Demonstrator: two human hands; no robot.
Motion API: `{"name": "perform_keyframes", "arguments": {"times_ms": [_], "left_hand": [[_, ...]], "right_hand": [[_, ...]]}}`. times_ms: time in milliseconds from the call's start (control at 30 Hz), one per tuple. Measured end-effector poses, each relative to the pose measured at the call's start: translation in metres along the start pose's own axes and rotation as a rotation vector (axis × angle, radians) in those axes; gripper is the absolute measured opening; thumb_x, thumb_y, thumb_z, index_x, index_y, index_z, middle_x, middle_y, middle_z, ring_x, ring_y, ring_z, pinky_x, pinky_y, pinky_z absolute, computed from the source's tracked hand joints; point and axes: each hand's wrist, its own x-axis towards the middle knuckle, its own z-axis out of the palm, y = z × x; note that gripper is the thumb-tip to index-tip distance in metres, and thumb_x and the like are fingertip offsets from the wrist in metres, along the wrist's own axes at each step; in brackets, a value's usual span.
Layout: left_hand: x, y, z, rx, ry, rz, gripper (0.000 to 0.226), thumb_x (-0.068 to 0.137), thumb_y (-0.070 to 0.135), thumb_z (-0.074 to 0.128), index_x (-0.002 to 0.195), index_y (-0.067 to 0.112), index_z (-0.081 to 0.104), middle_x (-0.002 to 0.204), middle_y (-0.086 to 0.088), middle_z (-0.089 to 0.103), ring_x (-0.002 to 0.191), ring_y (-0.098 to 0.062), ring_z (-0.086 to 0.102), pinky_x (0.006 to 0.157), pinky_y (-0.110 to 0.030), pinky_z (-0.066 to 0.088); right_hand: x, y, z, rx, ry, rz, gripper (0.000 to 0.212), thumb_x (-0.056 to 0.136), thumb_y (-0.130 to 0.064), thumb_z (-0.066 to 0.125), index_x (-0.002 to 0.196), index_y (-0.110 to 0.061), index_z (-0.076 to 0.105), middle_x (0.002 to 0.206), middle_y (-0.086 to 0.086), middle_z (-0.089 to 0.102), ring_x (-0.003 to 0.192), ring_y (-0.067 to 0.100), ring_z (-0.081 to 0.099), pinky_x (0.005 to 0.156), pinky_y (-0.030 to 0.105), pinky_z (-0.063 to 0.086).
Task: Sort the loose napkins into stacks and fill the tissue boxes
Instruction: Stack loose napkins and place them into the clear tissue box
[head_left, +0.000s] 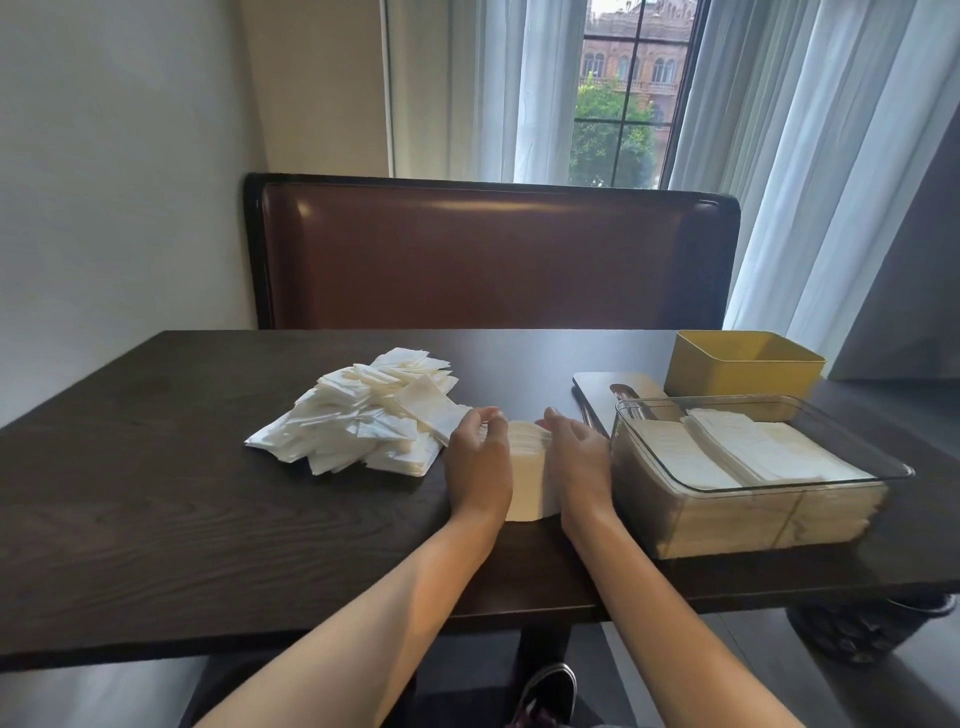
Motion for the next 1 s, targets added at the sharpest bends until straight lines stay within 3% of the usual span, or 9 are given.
{"name": "perform_keyframes", "arguments": {"times_ms": [167, 300, 433, 533, 633, 767, 833, 933, 1000], "left_hand": [[-0.002, 0.006, -0.002, 0.039, 0.062, 0.003, 0.033, 0.102, 0.023, 0.048, 0.076, 0.019, 0.069, 0.074, 0.005, 0.065, 0.075, -0.012, 0.058, 0.062, -0.025, 0.04], [-0.001, 0.013, -0.006, -0.034, 0.125, -0.021, 0.038, 0.102, 0.028, 0.049, 0.069, 0.02, 0.068, 0.073, 0.003, 0.066, 0.075, -0.016, 0.062, 0.071, -0.034, 0.049], [0.001, 0.014, -0.007, -0.031, 0.104, 0.007, 0.04, 0.103, 0.031, 0.047, 0.07, 0.02, 0.067, 0.074, 0.002, 0.067, 0.077, -0.018, 0.063, 0.074, -0.036, 0.049], [0.0, 0.011, -0.009, -0.03, 0.026, 0.043, 0.036, 0.103, 0.029, 0.048, 0.075, 0.019, 0.067, 0.074, 0.002, 0.066, 0.074, -0.016, 0.061, 0.071, -0.034, 0.048], [-0.006, 0.01, -0.013, -0.071, -0.049, 0.051, 0.025, 0.102, 0.032, 0.051, 0.094, 0.016, 0.068, 0.084, 0.007, 0.065, 0.081, -0.008, 0.059, 0.067, -0.017, 0.044], [-0.009, 0.009, -0.025, 0.006, -0.295, 0.084, 0.04, 0.088, 0.041, 0.062, 0.122, 0.021, 0.057, 0.101, 0.016, 0.06, 0.084, 0.017, 0.057, 0.067, -0.003, 0.041], [-0.006, 0.005, -0.035, 0.17, -0.388, 0.142, 0.046, 0.09, 0.028, 0.073, 0.13, 0.024, 0.052, 0.107, 0.016, 0.06, 0.091, 0.013, 0.059, 0.075, -0.007, 0.047], [0.001, 0.0, -0.047, 0.268, -0.395, 0.206, 0.051, 0.085, 0.021, 0.079, 0.131, 0.021, 0.057, 0.109, 0.002, 0.069, 0.095, -0.008, 0.067, 0.08, -0.02, 0.056], [0.003, 0.001, -0.051, 0.29, -0.34, 0.269, 0.048, 0.082, 0.016, 0.081, 0.126, 0.018, 0.06, 0.103, 0.002, 0.07, 0.092, -0.009, 0.067, 0.076, -0.015, 0.053]], "right_hand": [[-0.003, -0.002, -0.002, 0.076, -0.011, 0.034, 0.04, 0.097, -0.035, 0.056, 0.066, -0.01, 0.064, 0.059, 0.001, 0.065, 0.058, 0.017, 0.064, 0.062, 0.03, 0.048], [-0.008, 0.001, -0.001, 0.038, -0.047, -0.04, 0.045, 0.096, -0.039, 0.055, 0.056, -0.017, 0.05, 0.052, -0.005, 0.054, 0.059, 0.017, 0.056, 0.062, 0.033, 0.043], [-0.011, 0.0, -0.001, -0.097, 0.012, -0.208, 0.044, 0.098, -0.039, 0.053, 0.06, -0.019, 0.052, 0.054, -0.006, 0.054, 0.055, 0.011, 0.054, 0.058, 0.03, 0.041], [-0.007, 0.003, -0.001, -0.122, 0.047, -0.222, 0.046, 0.1, -0.042, 0.049, 0.061, -0.018, 0.052, 0.06, 0.0, 0.057, 0.061, 0.016, 0.058, 0.059, 0.03, 0.041], [-0.004, 0.005, -0.002, -0.133, 0.052, -0.211, 0.05, 0.101, -0.042, 0.047, 0.059, -0.016, 0.043, 0.057, -0.001, 0.049, 0.056, 0.014, 0.048, 0.057, 0.03, 0.035], [0.002, 0.003, -0.004, -0.105, 0.051, -0.187, 0.05, 0.102, -0.042, 0.046, 0.062, -0.012, 0.046, 0.054, -0.001, 0.05, 0.049, 0.008, 0.052, 0.051, 0.025, 0.038], [0.003, 0.003, -0.004, -0.098, 0.052, -0.18, 0.05, 0.102, -0.04, 0.046, 0.062, -0.011, 0.045, 0.052, -0.003, 0.047, 0.043, 0.002, 0.046, 0.05, 0.024, 0.036], [0.004, 0.006, -0.003, -0.075, 0.014, -0.144, 0.046, 0.102, -0.039, 0.048, 0.065, -0.012, 0.051, 0.058, -0.001, 0.054, 0.055, 0.011, 0.054, 0.057, 0.029, 0.042], [0.003, 0.004, -0.001, -0.065, -0.005, -0.129, 0.04, 0.101, -0.035, 0.05, 0.069, -0.011, 0.055, 0.064, 0.0, 0.056, 0.064, 0.016, 0.056, 0.062, 0.031, 0.043]]}}
